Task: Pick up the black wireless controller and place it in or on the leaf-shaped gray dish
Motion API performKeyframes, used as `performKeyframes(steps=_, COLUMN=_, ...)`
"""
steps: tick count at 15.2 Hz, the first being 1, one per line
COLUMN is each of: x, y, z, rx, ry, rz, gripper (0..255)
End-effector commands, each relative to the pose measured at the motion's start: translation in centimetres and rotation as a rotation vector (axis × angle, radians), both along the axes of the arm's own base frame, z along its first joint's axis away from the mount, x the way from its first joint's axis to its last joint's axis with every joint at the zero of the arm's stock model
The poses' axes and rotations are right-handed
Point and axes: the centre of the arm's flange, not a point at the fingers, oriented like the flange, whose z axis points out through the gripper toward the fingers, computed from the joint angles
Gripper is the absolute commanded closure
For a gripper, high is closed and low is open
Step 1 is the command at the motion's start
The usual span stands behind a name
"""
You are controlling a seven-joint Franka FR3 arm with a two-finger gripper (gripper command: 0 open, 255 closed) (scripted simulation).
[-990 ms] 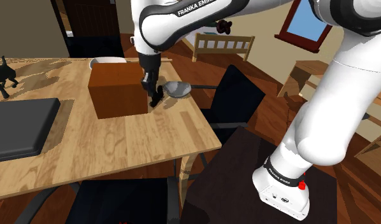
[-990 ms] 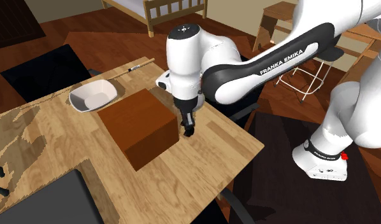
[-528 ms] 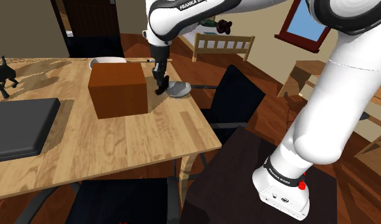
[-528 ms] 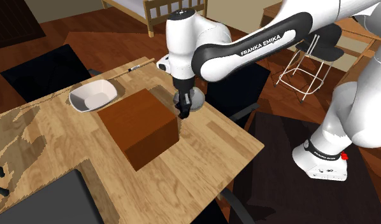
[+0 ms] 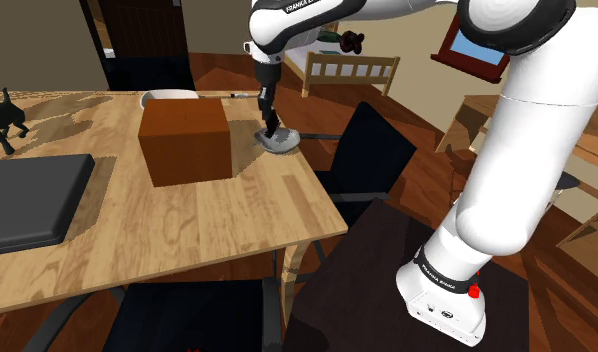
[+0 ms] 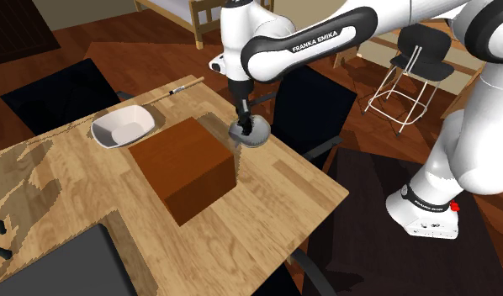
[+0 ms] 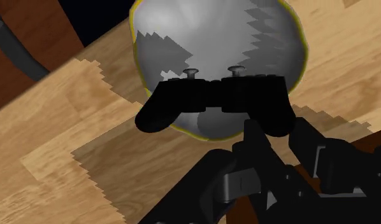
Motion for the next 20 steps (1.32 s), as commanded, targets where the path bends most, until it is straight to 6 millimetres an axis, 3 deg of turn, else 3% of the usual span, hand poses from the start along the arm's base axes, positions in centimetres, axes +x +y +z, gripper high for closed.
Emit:
performKeyframes(steps=1, x=0.4, y=-0.8, z=-0.3, rx=0.0, ry=0.0, rz=0.001, gripper=255)
performKeyframes(steps=3, x=0.4, y=-0.8, z=-1.3, rx=0.0, ry=0.0, rz=0.001, gripper=255)
performKeyframes(steps=4, x=0.4, y=-0.7, z=-0.9, rx=0.0, ry=0.0, rz=0.0, gripper=255)
performKeyframes(steps=5, x=0.4, y=-0.7, z=-0.9, rx=0.0, ry=0.0, rz=0.0, gripper=0)
performKeyframes(steps=14, x=-8.9, y=3.9, z=-4.8, rx=-0.108, ry=0.063, rz=-0.351, gripper=0)
performKeyframes(steps=20, x=-9.2, y=3.6, z=-7.5, rx=-0.109, ry=0.064, rz=-0.355, gripper=0)
